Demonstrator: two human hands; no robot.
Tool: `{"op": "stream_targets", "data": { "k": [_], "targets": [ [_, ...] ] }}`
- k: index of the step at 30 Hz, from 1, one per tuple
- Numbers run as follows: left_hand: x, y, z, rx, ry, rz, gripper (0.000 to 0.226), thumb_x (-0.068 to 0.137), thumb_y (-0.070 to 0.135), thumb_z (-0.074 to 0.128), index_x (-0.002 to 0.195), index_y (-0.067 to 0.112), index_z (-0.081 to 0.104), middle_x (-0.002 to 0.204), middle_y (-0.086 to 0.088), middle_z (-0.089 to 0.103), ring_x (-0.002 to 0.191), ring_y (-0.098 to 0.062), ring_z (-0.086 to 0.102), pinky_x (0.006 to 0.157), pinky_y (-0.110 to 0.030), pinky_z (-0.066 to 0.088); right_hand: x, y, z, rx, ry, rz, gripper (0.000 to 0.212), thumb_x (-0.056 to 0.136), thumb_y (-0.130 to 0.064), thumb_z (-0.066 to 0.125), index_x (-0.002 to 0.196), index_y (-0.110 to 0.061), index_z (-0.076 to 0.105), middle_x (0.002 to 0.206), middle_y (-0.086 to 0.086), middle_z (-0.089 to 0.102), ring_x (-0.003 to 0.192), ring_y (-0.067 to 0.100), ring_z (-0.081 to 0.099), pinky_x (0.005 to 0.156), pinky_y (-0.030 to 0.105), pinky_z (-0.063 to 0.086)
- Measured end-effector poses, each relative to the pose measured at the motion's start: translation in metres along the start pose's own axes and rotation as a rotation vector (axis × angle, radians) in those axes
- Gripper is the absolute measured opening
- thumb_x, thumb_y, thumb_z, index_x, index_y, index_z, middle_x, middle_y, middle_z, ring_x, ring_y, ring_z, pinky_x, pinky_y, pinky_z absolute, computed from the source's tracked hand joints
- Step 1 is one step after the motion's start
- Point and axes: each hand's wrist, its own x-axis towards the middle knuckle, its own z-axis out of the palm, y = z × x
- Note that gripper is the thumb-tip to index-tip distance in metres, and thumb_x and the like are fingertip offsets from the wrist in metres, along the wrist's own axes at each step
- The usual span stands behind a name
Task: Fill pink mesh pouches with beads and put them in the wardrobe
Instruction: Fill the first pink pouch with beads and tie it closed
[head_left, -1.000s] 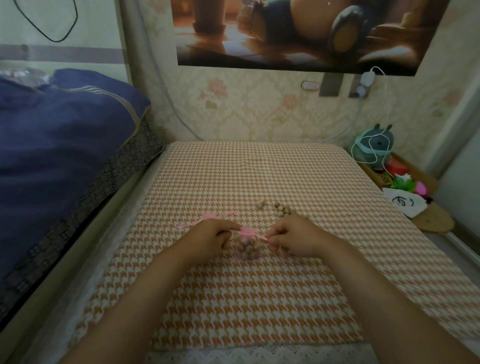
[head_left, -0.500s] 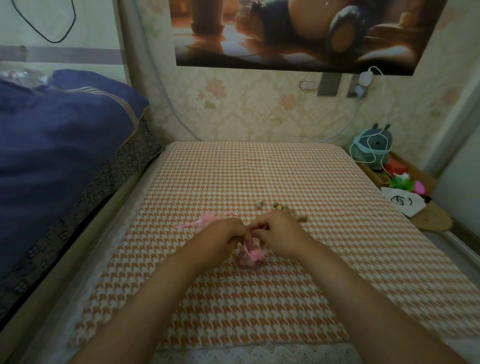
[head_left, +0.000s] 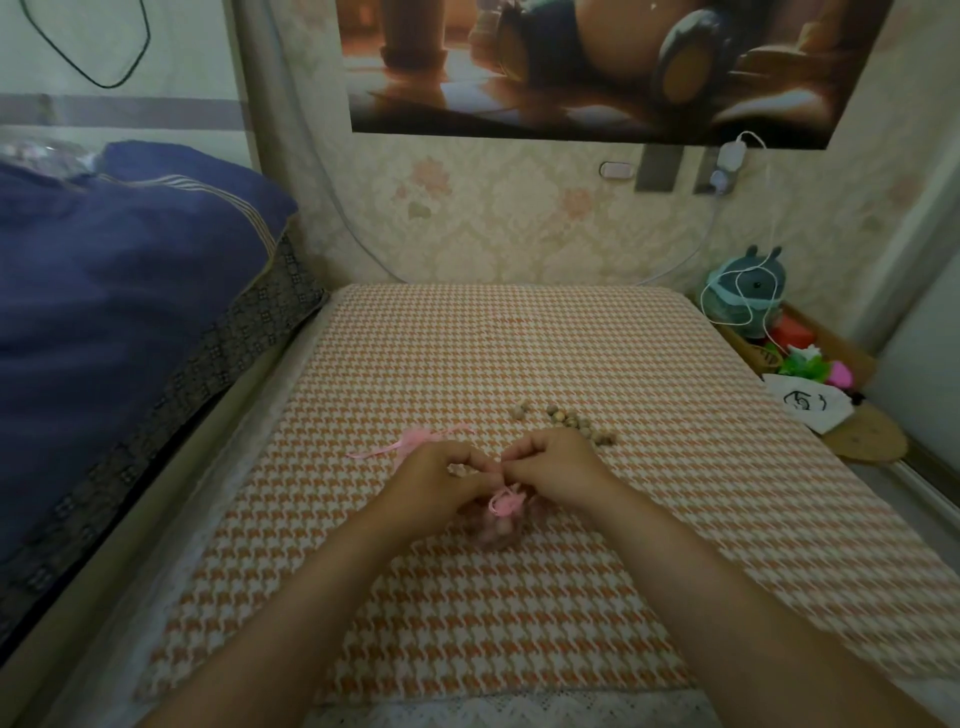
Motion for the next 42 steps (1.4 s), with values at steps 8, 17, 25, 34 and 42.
{"op": "stream_targets", "data": {
  "k": [8,17,25,34,42],
  "targets": [
    [-0.004,0.002,0.004,-0.245,-0.081,-0.215,0.010,0.085,0.015,0.072,0.092,0.008,0.075,0.071,0.000,0.071,0.065,-0.009,0.064,0.064,-0.019,0.050,0.001,0.000,0.005,0.086,-0.003,0.067,0.008,0.085,-0.009,0.076,0.087,-0.007,0.068,0.065,0.007,0.069,0.045,0.015,0.061,0.041,0.024,0.046],
    [-0.004,0.002,0.006,-0.262,0.024,-0.218,0.006,0.083,0.007,0.073,0.086,0.002,0.075,0.068,-0.009,0.065,0.054,-0.012,0.059,0.053,-0.023,0.056,-0.005,-0.008,0.000,0.205,-0.165,0.160,0.019,0.094,-0.002,0.055,0.105,0.007,0.068,0.082,0.018,0.065,0.061,0.022,0.065,0.050,0.029,0.056],
    [-0.004,0.003,0.008,-0.197,0.070,-0.202,0.004,0.086,0.002,0.068,0.085,0.004,0.072,0.067,-0.007,0.068,0.047,-0.008,0.062,0.045,-0.020,0.051,-0.010,-0.001,-0.003,0.002,-0.337,0.159,0.020,0.087,-0.024,0.074,0.083,-0.004,0.077,0.078,0.016,0.072,0.066,0.021,0.064,0.065,0.031,0.052],
    [-0.003,0.014,0.000,-0.301,0.101,-0.363,0.045,0.097,0.038,0.054,0.090,-0.003,0.072,0.067,-0.008,0.066,0.052,-0.014,0.063,0.052,-0.027,0.057,-0.010,-0.003,-0.002,0.048,-0.212,0.188,0.010,0.095,-0.008,0.062,0.091,-0.008,0.071,0.068,0.007,0.065,0.045,0.012,0.058,0.046,0.024,0.054],
    [-0.016,0.013,-0.017,0.272,-0.149,-0.224,0.032,0.065,0.032,0.089,0.089,0.019,0.073,0.080,0.006,0.070,0.071,-0.002,0.064,0.065,-0.017,0.052,-0.008,0.000,0.001,0.163,-0.187,0.345,0.011,0.096,-0.012,0.062,0.087,-0.005,0.064,0.060,0.005,0.066,0.048,0.013,0.061,0.051,0.028,0.056]
  ]
}}
